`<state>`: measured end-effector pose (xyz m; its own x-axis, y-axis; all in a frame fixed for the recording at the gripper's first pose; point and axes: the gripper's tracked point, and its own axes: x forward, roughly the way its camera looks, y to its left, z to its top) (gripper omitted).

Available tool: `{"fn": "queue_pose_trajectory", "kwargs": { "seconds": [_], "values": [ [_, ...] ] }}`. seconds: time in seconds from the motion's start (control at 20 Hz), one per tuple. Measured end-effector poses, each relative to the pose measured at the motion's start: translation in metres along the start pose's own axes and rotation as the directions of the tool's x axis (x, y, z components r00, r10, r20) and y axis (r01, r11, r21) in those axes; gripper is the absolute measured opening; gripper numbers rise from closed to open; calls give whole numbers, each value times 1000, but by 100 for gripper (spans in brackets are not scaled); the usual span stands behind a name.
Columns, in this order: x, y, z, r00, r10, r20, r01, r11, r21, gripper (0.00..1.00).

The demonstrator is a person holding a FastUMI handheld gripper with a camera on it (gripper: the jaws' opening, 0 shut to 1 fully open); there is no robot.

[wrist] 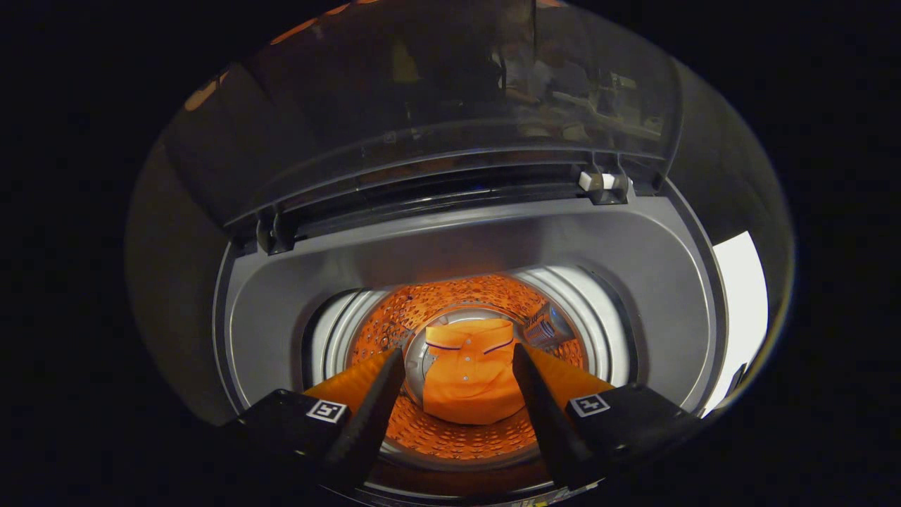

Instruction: Put the clothes into the washing machine and then close the washing machine lid.

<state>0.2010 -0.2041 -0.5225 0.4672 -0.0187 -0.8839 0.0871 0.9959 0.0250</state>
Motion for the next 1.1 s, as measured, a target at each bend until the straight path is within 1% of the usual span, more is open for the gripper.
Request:
{"fn": "queue_pose_trajectory", "kwargs": {
  "seconds": [0.1,0.25,0.45,0.6,0.75,0.9,1.1],
  "values": [
    [-11,1,4,1000,4,20,-4,1000,-3,99],
    [-40,5,17,997,15,69,-15,1000,-8,99],
    [-96,8,47,986,18,163,-13,999,-34,99],
    [-139,11,75,970,23,240,-7,998,-67,99],
    [-180,22,111,945,43,323,-21,997,-70,99],
    [-214,34,157,907,67,415,-40,996,-74,99],
    [-243,50,222,862,79,501,-33,994,-101,98]
  ]
}}
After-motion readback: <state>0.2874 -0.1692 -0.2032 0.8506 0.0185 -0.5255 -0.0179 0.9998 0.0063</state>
